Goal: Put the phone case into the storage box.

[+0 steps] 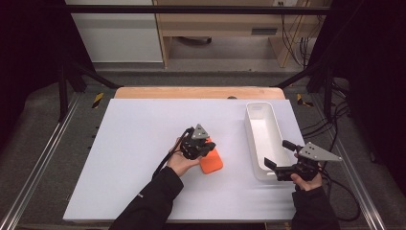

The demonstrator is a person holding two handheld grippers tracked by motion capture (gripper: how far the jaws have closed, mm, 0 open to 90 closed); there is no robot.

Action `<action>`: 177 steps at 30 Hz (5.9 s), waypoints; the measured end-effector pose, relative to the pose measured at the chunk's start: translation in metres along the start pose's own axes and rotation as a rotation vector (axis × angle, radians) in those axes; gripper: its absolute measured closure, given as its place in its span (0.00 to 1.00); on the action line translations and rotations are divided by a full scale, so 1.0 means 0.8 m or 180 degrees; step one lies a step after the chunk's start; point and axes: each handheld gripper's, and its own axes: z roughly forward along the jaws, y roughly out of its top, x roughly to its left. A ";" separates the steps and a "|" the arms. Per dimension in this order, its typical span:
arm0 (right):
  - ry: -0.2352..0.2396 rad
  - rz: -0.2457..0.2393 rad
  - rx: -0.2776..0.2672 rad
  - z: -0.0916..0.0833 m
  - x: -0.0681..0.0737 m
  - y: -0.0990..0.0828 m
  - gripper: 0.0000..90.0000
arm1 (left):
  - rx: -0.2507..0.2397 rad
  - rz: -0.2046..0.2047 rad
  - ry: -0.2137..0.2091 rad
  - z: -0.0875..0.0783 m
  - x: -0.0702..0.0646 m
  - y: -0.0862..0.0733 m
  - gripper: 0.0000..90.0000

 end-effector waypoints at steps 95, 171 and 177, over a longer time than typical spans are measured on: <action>0.0004 0.0007 0.0006 -0.001 0.000 0.001 0.00 | 0.0946 0.0554 -0.0141 0.028 -0.029 -0.019 1.00; 0.0015 -0.0002 0.0005 -0.001 0.001 0.001 0.00 | 0.0014 0.0078 0.0192 -0.127 0.017 -0.039 0.58; 0.0014 0.0001 -0.0012 -0.003 0.000 0.002 0.00 | -0.0117 -0.0077 0.0283 -0.142 0.025 -0.036 0.42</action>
